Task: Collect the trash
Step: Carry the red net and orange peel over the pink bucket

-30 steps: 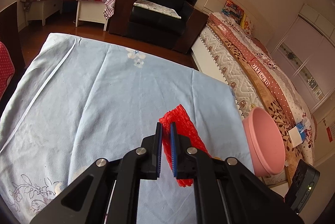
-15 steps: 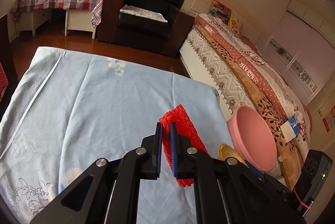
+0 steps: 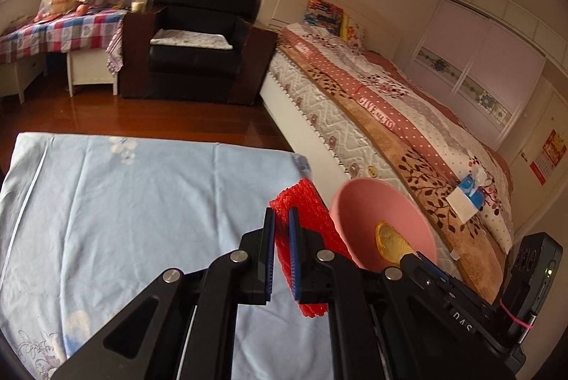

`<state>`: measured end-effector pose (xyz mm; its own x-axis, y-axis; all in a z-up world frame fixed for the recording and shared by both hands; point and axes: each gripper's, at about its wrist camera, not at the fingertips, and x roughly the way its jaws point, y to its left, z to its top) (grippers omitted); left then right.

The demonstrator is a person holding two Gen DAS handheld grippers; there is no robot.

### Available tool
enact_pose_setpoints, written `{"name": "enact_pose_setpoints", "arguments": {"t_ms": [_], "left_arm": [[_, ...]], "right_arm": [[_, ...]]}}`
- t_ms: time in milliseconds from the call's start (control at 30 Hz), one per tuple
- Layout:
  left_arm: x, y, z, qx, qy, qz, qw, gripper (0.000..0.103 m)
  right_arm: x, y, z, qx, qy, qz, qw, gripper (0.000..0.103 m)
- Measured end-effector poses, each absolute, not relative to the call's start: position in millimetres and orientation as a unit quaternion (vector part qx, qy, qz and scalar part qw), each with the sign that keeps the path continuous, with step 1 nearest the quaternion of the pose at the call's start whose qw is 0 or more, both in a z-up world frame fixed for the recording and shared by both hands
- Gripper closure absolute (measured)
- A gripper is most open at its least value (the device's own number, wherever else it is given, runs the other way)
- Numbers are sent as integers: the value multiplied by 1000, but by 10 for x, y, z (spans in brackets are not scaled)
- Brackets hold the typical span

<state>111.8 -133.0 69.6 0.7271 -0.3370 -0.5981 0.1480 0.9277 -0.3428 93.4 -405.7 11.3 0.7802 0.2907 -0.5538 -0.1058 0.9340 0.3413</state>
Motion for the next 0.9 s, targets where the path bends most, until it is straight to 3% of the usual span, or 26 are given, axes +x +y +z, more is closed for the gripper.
{"name": "enact_pose_setpoints", "arguments": {"t_ms": [467,900], "left_arm": [[1367,-2284,747,-89,351,-188,913,96],[1588,-2966,431,-46,373,-210,903,96]], "right_arm": [[949,-4701,42,185,307,41,933,86],[996,-4967,-138,206,319,18,925,86]]}}
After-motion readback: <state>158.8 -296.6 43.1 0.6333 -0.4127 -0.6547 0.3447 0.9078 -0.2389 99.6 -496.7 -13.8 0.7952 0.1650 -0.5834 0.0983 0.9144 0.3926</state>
